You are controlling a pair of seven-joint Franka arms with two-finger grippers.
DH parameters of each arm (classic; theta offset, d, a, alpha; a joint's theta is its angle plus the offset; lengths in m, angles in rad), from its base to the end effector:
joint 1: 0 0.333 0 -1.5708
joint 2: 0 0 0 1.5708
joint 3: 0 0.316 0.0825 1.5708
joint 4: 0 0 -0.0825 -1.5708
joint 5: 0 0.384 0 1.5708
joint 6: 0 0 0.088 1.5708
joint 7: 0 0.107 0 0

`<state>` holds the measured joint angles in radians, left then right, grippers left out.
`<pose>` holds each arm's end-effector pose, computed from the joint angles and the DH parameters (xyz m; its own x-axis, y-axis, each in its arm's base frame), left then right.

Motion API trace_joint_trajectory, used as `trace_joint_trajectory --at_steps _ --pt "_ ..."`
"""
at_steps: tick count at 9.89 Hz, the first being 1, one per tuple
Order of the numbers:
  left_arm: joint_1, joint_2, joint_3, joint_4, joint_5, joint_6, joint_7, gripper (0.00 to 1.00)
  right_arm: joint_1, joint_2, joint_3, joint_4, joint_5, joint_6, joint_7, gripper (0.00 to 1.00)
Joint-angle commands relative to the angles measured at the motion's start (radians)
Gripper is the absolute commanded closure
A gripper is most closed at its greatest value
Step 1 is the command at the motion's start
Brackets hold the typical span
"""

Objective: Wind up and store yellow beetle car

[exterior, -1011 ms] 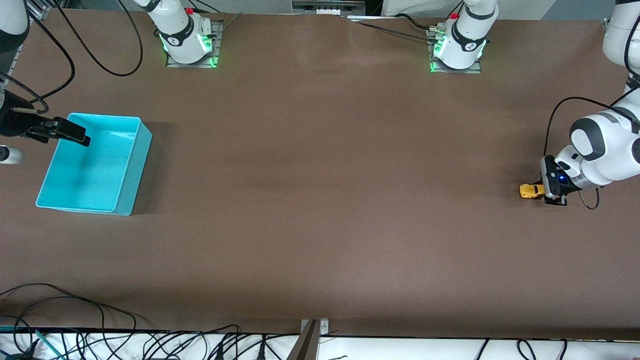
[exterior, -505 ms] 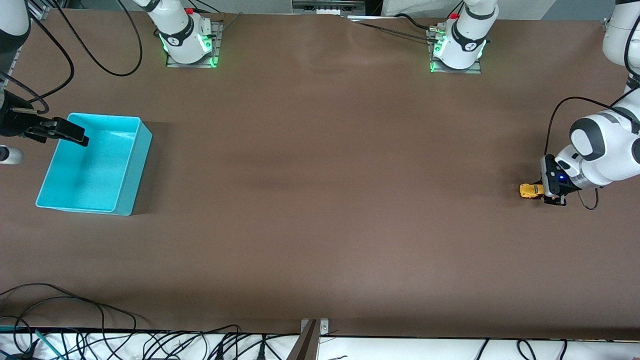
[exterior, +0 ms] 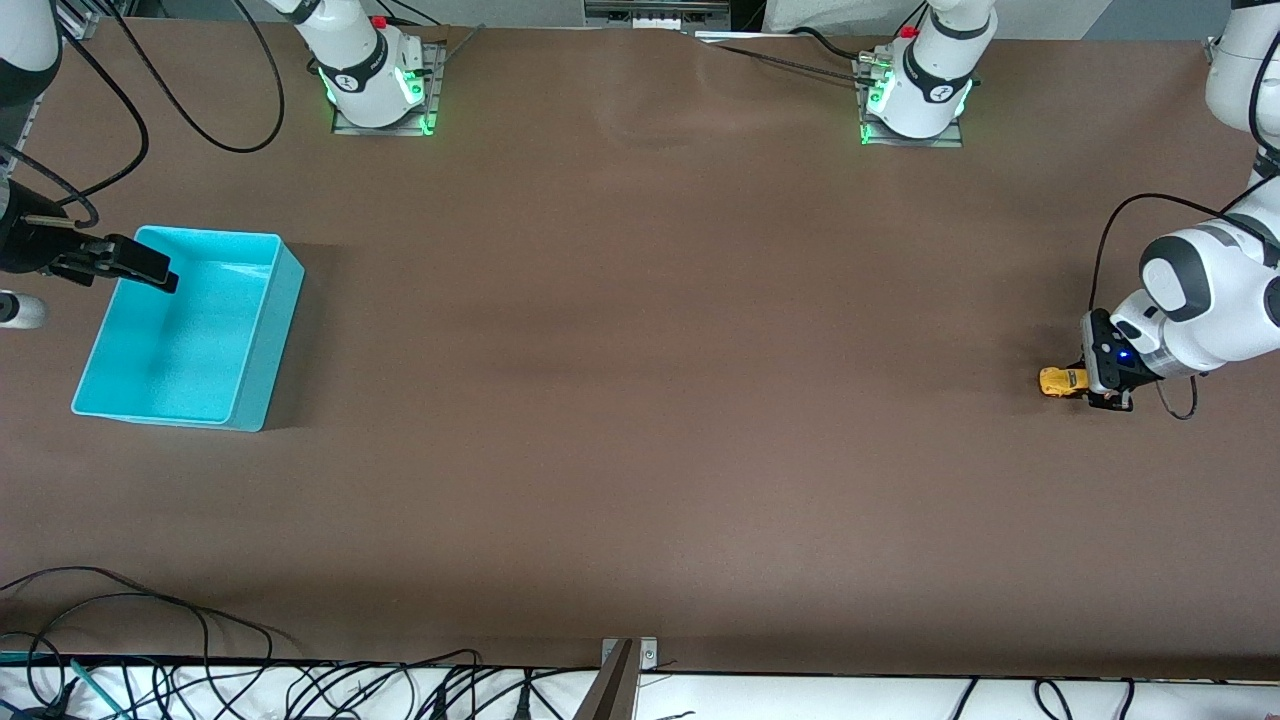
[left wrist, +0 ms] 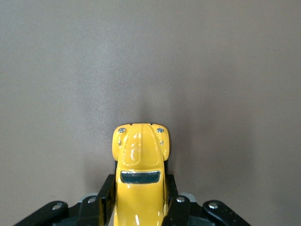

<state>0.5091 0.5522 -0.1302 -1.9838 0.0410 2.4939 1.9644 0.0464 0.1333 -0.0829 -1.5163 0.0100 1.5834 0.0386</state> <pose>0.5631 0.2254 0.1821 -0.0295 -0.9980 0.0552 -0.9994 0.0304 0.0165 0.5934 -0.0175 0.5749 0.9950 -0.0751 -0.0656 -0.0750 -0.9972 0.0036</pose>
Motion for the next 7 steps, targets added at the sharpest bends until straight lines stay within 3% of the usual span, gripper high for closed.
trace_joint_trajectory --at_steps 1,2,3,4,7 --pt "0.02 0.054 -0.003 0.031 0.022 0.008 0.004 0.92 0.004 -0.004 0.0 0.008 -0.015 -0.011 -0.003 0.0" --pt "0.02 0.054 -0.003 0.031 0.022 0.008 0.002 0.8 0.004 -0.004 0.0 0.008 -0.015 -0.013 -0.003 0.0" --pt "0.019 0.054 -0.003 0.031 0.022 0.008 0.002 0.34 0.004 -0.004 0.0 0.008 -0.015 -0.011 -0.003 0.0" --pt "0.016 0.048 -0.006 0.033 0.022 -0.006 0.002 0.0 0.004 -0.004 0.0 0.008 -0.015 -0.011 -0.003 0.0" --pt "-0.007 0.038 -0.02 0.118 0.022 -0.195 -0.041 0.0 0.004 -0.004 0.0 0.008 -0.015 -0.011 -0.005 0.0"
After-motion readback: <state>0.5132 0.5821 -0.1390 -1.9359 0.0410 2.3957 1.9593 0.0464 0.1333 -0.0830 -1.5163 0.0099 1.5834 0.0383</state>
